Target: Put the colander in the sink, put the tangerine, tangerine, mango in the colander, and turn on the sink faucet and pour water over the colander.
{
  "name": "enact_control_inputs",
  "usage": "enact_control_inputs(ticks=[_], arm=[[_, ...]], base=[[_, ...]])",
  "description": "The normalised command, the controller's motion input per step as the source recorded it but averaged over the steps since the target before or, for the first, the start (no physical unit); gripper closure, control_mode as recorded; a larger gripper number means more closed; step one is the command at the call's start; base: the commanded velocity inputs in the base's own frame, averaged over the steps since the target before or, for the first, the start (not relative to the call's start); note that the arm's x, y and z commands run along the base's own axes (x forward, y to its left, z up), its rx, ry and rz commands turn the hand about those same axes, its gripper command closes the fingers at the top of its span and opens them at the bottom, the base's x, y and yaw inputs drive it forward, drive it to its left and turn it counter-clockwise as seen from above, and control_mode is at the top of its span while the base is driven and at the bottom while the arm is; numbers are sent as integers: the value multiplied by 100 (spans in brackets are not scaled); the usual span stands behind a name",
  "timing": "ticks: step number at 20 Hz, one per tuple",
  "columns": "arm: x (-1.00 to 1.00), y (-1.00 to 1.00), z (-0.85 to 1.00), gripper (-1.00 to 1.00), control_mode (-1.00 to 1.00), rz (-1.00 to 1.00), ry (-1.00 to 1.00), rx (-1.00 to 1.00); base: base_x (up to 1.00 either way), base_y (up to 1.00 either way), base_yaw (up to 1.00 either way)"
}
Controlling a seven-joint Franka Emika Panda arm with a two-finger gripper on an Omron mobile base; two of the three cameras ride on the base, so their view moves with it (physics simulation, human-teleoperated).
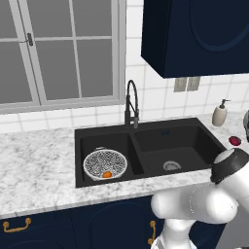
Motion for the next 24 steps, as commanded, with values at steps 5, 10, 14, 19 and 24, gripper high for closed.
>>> enact_control_inputs(ticks=[5, 10, 14, 19, 24], arm=[[10, -39, -6, -100, -100, 0, 0, 0], [24, -11, -4, -100, -100, 0, 0, 0], [4, -18, -29, -100, -100, 0, 0, 0], [0, -4, -38, -100, -100, 0, 0, -5], [8, -6, -16, -100, -100, 0, 0, -3]], base=[[0, 0, 0], [0, 0, 0], [0, 0, 0], [0, 0, 0], [0, 0, 0]])
